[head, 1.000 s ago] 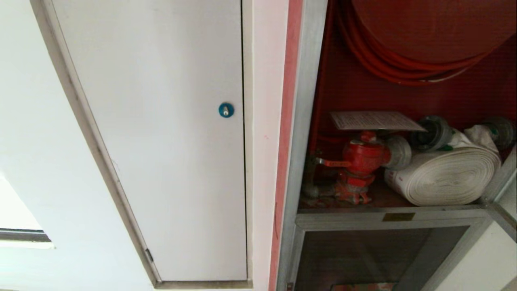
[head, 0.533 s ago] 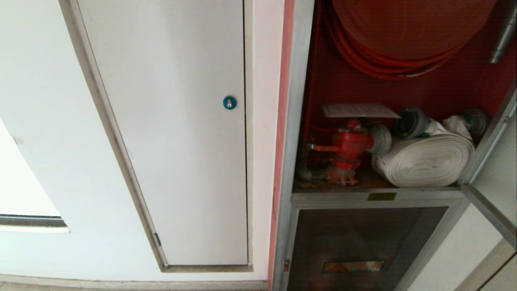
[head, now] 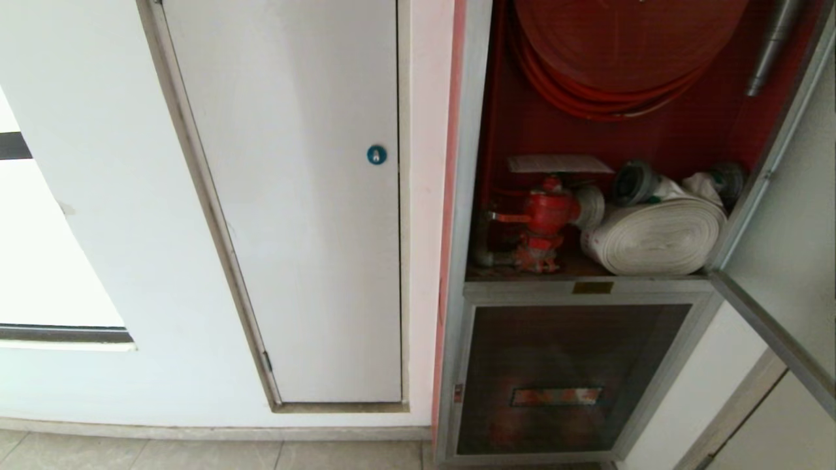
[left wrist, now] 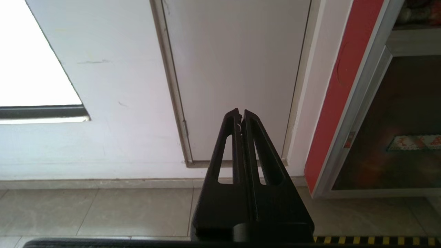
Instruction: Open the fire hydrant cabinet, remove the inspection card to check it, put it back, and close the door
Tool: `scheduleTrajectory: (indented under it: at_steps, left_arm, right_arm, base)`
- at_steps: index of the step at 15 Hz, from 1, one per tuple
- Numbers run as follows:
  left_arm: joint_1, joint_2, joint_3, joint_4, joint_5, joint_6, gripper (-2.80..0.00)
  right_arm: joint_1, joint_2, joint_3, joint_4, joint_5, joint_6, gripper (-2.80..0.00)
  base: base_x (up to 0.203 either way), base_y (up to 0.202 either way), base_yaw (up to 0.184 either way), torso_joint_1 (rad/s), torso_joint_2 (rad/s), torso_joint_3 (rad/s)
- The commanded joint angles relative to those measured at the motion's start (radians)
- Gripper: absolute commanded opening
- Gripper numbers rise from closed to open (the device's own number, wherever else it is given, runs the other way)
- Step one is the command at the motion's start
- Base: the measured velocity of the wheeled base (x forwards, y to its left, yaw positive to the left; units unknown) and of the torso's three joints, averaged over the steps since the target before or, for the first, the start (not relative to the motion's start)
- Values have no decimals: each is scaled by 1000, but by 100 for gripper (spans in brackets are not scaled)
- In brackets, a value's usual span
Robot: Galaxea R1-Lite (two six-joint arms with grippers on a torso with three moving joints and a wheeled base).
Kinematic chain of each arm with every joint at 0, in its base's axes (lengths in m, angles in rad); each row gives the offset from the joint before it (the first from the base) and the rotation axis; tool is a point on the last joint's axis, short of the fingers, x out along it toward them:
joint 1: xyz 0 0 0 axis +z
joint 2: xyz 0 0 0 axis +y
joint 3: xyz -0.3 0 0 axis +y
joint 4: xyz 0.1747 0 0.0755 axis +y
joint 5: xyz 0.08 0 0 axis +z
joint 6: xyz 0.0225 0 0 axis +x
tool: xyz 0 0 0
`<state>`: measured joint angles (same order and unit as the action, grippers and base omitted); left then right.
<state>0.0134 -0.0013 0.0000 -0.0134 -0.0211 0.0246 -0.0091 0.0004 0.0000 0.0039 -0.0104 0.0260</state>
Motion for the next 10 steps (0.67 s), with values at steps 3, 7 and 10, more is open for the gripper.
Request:
scheduleTrajectory:
  at_steps: [3, 7, 10]
  left_arm:
    - [0, 1, 8, 0, 0, 0, -280]
    - [0, 1, 8, 0, 0, 0, -280]
    - [0, 1, 8, 0, 0, 0, -280]
  right_arm:
    - [0, -2, 1, 1, 0, 0, -280]
    - [0, -2, 2, 1, 0, 0, -280]
    - [0, -2, 2, 1, 0, 0, -280]
  base:
    - [-195, 0, 1, 0, 2, 0]
    - [-191, 0, 2, 3, 2, 4]
    - [-29, 0, 0, -2, -2, 3]
